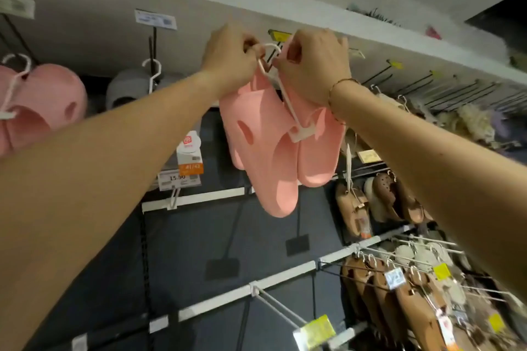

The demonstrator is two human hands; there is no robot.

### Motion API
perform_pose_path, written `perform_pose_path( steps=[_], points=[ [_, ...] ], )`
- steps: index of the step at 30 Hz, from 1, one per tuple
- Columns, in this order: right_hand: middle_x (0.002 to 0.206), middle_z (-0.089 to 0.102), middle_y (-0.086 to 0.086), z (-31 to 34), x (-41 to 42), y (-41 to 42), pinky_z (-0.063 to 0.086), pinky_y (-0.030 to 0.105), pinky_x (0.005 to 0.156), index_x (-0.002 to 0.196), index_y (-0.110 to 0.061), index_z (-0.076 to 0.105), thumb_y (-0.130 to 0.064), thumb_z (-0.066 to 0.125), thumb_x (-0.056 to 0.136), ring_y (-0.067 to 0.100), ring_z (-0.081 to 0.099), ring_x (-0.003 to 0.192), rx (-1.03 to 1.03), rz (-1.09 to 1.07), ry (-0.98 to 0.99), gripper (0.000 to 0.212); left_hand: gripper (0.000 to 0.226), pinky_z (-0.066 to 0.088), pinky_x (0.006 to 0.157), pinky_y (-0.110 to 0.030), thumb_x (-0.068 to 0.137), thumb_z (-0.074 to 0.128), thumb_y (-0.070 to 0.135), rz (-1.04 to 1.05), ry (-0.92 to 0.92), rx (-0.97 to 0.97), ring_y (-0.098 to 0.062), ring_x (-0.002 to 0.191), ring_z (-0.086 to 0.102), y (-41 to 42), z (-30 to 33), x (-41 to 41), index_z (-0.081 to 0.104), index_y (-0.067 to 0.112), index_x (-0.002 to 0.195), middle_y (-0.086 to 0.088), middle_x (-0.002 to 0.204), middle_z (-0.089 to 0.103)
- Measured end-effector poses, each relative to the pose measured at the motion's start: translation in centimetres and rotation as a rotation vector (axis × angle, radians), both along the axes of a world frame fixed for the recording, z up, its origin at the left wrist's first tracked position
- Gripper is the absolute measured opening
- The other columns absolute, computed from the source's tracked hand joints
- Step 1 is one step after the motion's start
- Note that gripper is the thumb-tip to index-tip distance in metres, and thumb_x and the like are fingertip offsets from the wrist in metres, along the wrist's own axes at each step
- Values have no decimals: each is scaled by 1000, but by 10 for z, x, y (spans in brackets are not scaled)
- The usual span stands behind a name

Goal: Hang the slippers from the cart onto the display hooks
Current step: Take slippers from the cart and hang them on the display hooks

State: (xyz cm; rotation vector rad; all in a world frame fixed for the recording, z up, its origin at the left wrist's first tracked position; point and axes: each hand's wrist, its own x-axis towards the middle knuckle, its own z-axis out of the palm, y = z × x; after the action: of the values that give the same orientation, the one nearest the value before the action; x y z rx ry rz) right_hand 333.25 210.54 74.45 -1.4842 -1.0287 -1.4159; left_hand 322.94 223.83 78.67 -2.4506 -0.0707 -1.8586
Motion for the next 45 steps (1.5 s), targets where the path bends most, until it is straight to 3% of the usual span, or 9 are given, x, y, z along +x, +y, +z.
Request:
perform_pose_path(
  steps=[4,7,9,15,22,27,32,38,45],
  points=[
    [86,51,-9,17,76,26,31,33,77,106,-17,48,-35,64,86,17,44,80,128,92,-98,31,23,56,80,-37,96,58,31,50,-53,49,-17,81,68,3,19,66,76,19,88,5,82,73],
    [108,56,-1,28,129,45,41,36,87,122,-23,58,-36,61,93,21,51,94,89,110,-103,32,21,51,75,-34,98,59,28,105,-100,68,-18,81,65,6,29,115,75,20,88,3,83,71],
    [114,57,3,39,158,54,45,41,89,117,-25,65,-34,56,97,25,54,99,92,148,-53,25,21,53,75,-35,98,60,29,127,-94,89,-18,80,65,9,39,144,76,19,90,2,84,72],
    [86,67,8,81,223,79,49,34,69,90,-14,73,-23,51,95,30,62,81,57,269,158,24,23,51,71,-36,96,58,33,309,-38,181,-26,81,64,23,69,215,72,21,82,2,79,68],
    [79,60,7,128,248,122,36,27,58,82,-11,68,-20,52,97,28,53,72,-54,411,111,23,29,56,72,-47,90,56,43,395,-83,173,-26,74,65,75,106,234,70,23,75,2,74,69],
    [70,52,5,151,243,162,26,29,48,64,-15,53,-16,52,96,25,45,64,49,469,80,32,26,57,76,-47,93,59,39,405,-140,164,-21,76,68,98,127,221,76,22,83,2,79,73],
    [70,58,5,153,249,202,23,31,49,67,-16,55,-19,48,95,24,51,64,243,546,35,29,26,53,83,-42,96,58,38,534,-264,195,-25,84,68,106,136,234,78,23,88,1,82,74],
    [78,63,9,163,257,220,20,24,49,73,-22,55,-25,47,99,20,48,65,441,616,-44,27,31,25,83,-36,101,49,37,648,-478,300,-24,88,64,106,140,253,75,26,89,3,83,72],
    [80,62,11,170,277,218,26,30,58,78,-11,63,-19,48,96,27,52,71,402,558,-6,25,26,25,81,-34,99,51,29,629,-458,299,-22,87,63,112,140,259,76,28,92,5,86,73]
  ],
)
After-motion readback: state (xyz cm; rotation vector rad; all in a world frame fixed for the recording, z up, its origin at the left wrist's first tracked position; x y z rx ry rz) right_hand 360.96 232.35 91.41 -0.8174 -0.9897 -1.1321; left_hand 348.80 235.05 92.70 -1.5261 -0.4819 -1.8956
